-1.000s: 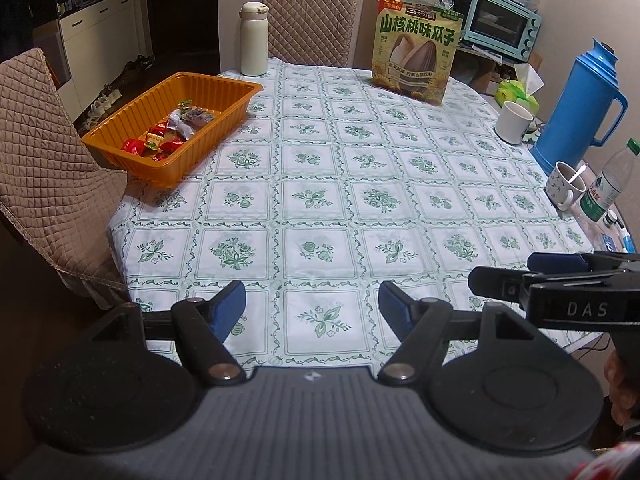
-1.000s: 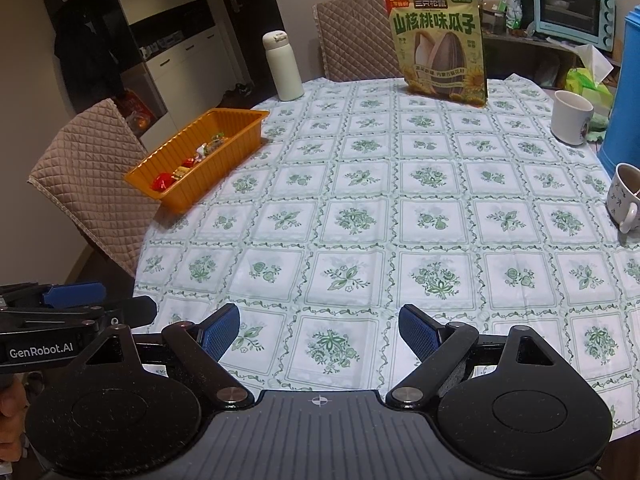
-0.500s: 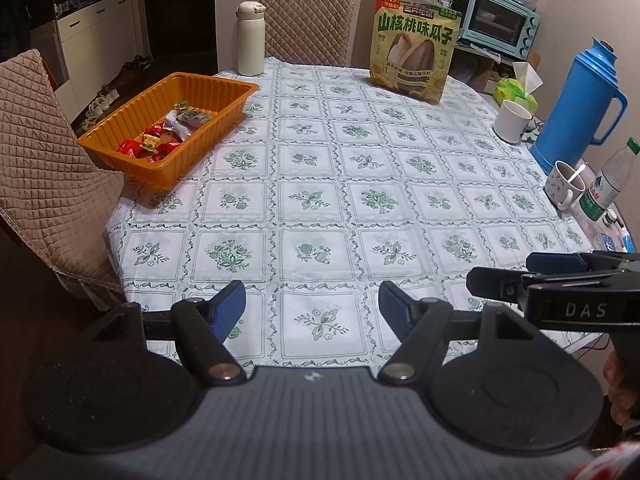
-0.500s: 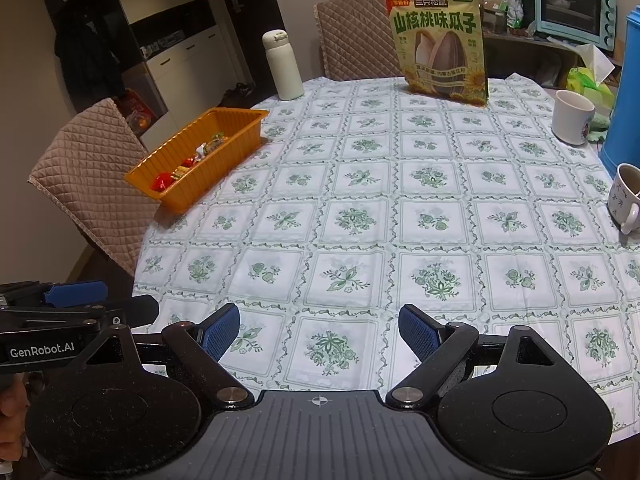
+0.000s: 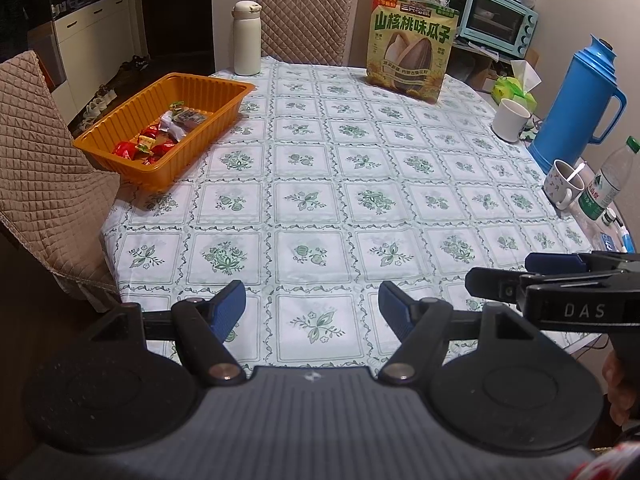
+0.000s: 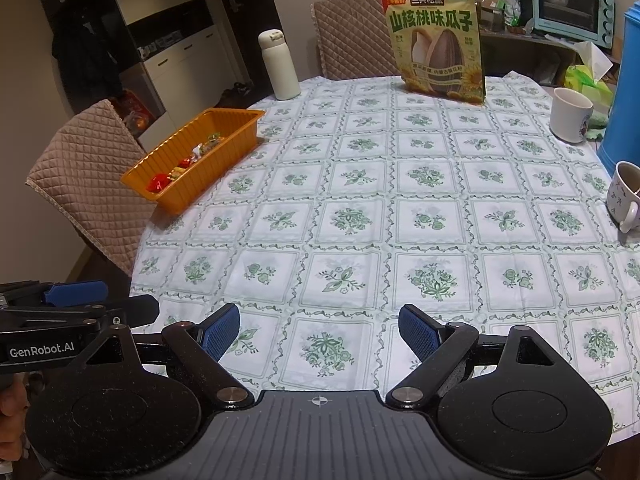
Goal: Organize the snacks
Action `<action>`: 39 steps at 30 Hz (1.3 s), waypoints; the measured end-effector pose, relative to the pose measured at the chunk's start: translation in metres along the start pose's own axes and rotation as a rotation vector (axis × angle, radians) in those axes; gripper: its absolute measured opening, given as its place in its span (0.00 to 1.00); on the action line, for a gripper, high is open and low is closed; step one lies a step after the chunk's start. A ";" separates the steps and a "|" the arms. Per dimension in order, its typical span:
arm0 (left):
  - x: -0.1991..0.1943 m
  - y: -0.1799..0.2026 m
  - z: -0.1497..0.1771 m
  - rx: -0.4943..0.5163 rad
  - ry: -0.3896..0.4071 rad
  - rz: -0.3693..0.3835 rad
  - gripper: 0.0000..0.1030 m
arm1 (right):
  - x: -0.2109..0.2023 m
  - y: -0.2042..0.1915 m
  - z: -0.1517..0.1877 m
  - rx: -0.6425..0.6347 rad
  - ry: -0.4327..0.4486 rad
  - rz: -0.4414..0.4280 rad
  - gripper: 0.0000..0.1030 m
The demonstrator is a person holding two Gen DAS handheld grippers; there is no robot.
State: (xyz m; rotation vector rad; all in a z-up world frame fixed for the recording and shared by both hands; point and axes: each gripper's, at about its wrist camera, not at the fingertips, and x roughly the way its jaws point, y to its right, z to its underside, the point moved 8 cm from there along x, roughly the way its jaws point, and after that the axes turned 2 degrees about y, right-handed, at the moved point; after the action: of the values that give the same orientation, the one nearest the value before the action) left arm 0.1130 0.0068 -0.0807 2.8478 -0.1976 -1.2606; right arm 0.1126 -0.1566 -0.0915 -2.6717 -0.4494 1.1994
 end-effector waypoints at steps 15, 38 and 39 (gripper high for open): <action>0.002 0.002 -0.001 0.002 -0.003 0.001 0.69 | 0.002 0.002 0.000 0.003 -0.003 0.001 0.84; 0.009 -0.001 -0.006 0.004 -0.005 0.005 0.69 | 0.010 0.003 -0.001 0.007 -0.008 0.005 0.84; 0.010 -0.001 -0.007 0.005 -0.004 0.007 0.69 | 0.012 0.003 -0.002 0.009 -0.009 0.006 0.84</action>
State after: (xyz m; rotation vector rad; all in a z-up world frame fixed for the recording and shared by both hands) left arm 0.1247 0.0062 -0.0836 2.8461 -0.2115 -1.2671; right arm 0.1223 -0.1554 -0.0988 -2.6632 -0.4368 1.2129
